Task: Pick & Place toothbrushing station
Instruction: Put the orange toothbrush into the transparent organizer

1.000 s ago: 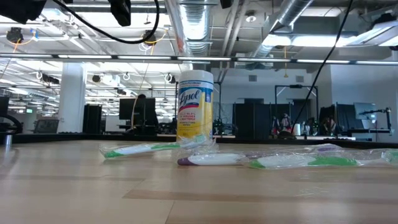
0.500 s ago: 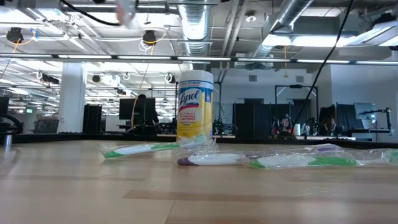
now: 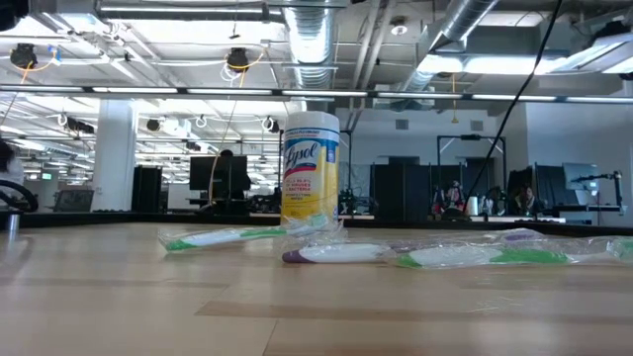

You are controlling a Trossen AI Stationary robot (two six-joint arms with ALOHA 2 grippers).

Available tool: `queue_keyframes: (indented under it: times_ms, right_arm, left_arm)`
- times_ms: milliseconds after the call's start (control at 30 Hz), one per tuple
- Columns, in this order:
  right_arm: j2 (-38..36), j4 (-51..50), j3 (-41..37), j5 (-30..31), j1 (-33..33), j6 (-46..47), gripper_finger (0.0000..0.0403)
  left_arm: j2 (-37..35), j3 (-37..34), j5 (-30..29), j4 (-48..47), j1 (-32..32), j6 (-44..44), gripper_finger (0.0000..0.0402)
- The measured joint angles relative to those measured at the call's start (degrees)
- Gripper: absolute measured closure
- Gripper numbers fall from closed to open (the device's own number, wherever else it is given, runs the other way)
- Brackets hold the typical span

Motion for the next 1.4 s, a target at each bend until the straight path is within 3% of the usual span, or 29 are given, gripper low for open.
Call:
queue_keyframes:
  times_ms: [133,867,1400]
  right_arm:
    - [0.0,0.0,0.0,0.0,0.0,0.02,0.0403]
    - [0.0,-0.34,0.0,0.0,0.0,0.11,0.0403]
    - [0.0,-0.81,0.0,0.0,0.0,0.11,0.0403]
  left_arm:
    - [-0.05,0.0,-2.41,-1.06,-2.62,-1.15,0.0397]
    - [0.0,-0.02,-2.41,-6.73,-10.92,-13.06,0.0396]
    - [0.0,-0.02,-7.87,-11.74,-14.32,-13.16,0.0396]
